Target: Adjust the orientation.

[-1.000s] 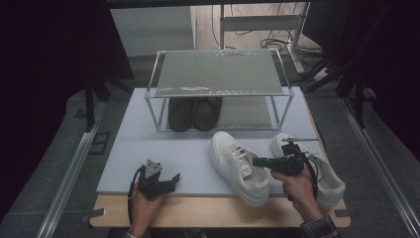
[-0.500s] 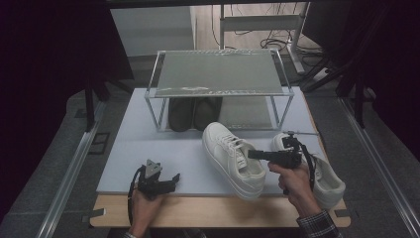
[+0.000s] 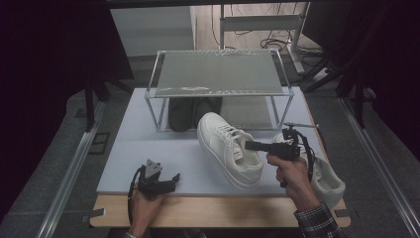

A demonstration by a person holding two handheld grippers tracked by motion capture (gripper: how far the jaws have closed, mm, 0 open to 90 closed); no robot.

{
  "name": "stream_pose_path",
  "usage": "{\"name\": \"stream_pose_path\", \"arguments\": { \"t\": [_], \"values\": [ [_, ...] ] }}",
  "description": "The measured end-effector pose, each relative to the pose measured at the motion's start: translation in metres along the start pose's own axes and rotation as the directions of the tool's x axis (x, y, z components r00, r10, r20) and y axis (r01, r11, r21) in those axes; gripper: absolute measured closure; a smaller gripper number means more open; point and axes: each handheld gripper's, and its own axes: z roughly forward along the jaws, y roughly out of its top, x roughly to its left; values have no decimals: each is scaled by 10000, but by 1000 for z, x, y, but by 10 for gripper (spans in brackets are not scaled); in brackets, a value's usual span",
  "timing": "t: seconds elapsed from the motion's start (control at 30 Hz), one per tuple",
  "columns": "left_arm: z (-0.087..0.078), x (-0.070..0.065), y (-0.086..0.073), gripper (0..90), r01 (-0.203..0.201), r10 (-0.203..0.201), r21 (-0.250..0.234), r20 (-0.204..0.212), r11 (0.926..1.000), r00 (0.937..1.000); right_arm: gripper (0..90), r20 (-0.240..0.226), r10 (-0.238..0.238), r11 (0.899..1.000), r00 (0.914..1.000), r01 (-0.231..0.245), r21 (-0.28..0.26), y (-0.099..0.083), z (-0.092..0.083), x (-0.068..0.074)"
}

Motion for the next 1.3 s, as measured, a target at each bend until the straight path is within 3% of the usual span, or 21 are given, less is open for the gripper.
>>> {"name": "stream_pose_path", "arguments": {
  "t": [0.63,1.03,1.3],
  "values": [
    [0,0,0,120,-8,8,23,15,10000,10000,810,-969,229,9992,9950,-259,-293,25,3,25],
    [0,0,0,120,7,-7,9,21,10000,10000,808,-1020,103,9962,9947,-191,-853,52,5,45],
    [0,0,0,120,9,-9,8,22,10000,10000,808,-679,54,9913,9977,-143,-1310,74,13,52]
  ]
}}
